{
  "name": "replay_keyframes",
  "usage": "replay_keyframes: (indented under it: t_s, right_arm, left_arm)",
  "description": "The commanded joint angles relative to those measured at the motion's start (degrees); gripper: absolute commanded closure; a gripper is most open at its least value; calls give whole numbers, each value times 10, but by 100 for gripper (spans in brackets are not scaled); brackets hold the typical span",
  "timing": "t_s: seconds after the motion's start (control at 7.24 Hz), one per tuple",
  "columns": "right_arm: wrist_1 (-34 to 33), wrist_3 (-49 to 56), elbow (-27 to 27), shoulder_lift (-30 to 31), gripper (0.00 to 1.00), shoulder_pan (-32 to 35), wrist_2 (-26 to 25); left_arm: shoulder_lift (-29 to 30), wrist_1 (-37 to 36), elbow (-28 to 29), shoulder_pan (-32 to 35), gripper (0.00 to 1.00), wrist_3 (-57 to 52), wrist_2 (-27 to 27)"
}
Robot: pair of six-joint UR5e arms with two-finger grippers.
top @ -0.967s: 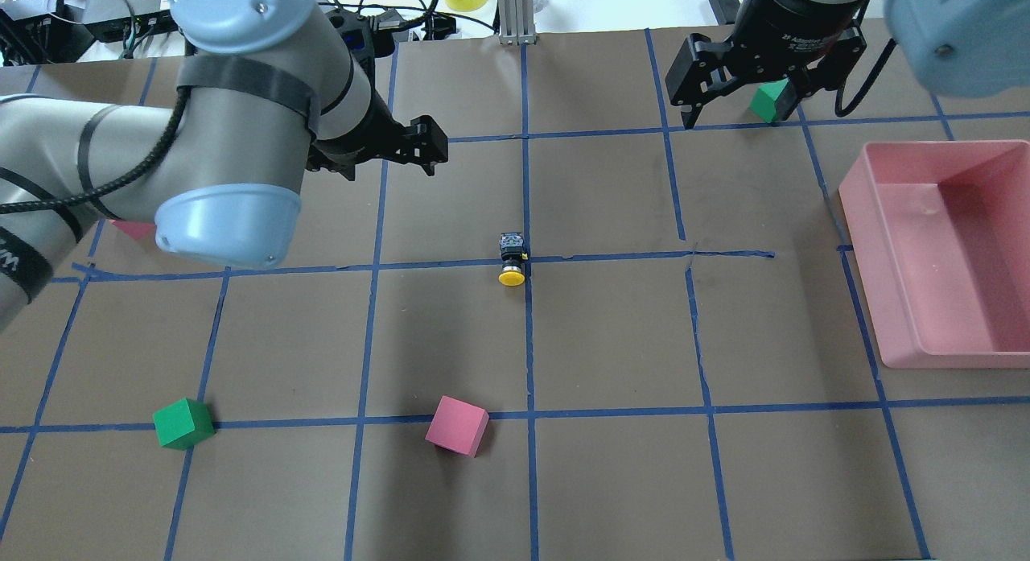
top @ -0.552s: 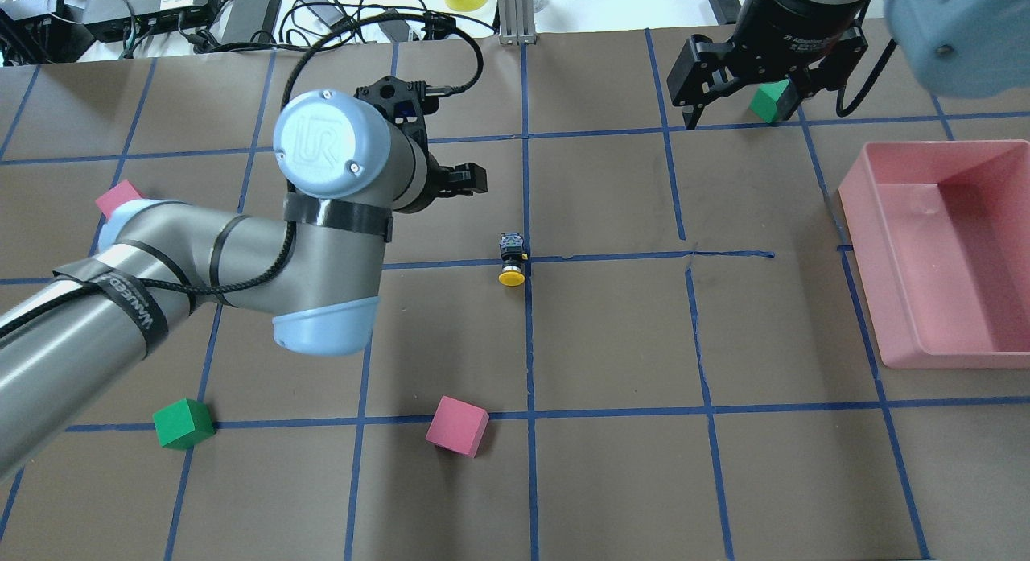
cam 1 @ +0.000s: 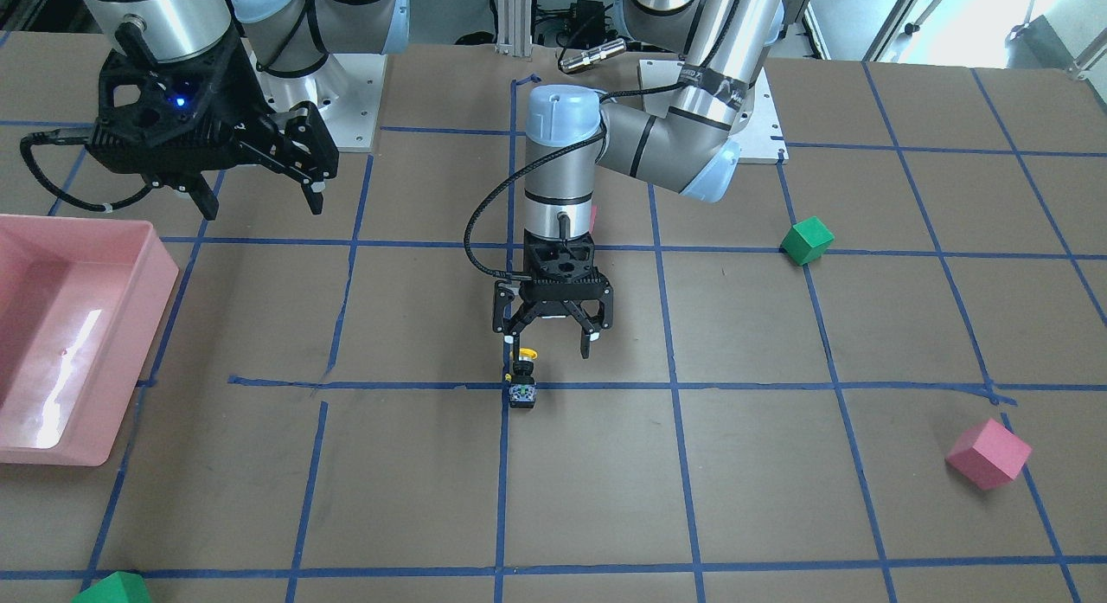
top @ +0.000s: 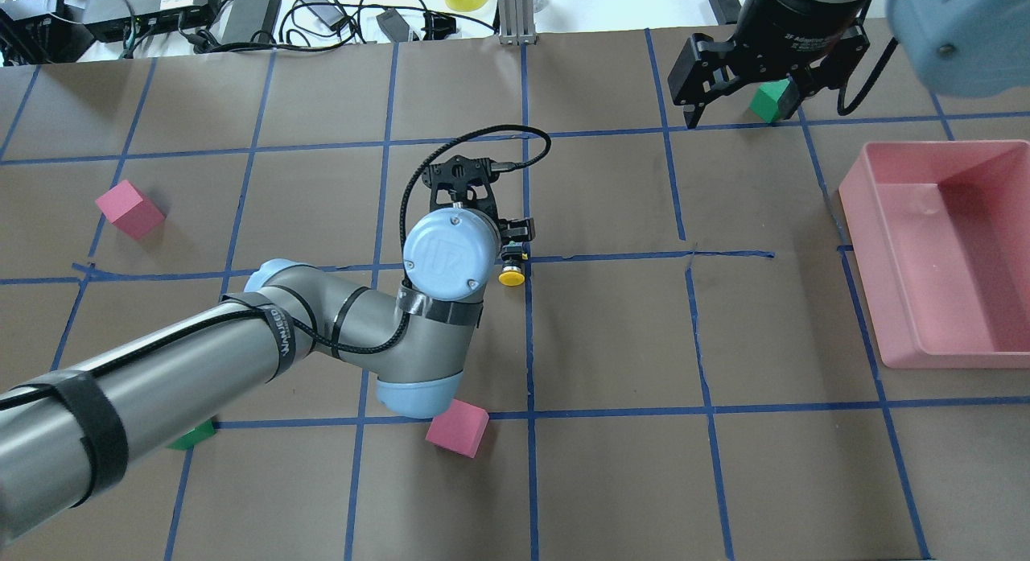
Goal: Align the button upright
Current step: 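Reach the left gripper over the lying button switch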
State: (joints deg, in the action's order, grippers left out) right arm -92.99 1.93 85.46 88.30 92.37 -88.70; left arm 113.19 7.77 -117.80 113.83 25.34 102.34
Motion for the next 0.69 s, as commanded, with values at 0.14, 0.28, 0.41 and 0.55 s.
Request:
replay_keyframes:
  t_s: [0.14,0.28,0.41,0.55]
  right_arm:
    - [0,0,2,-1,0,0,0]
    - [0,0,2,-1,0,0,-2]
    - [0,1,2,-1,0,-1,-3]
    - [0,1,2,-1,0,-1,-2]
  left_arm:
    - [95,-127,-9,27,8,1,12]
    - [106,-131,-9,32,12,-6,23]
    - [113,-144,-10,32,14,-7,24]
    - [114,-147,-14,33,14,-9,25]
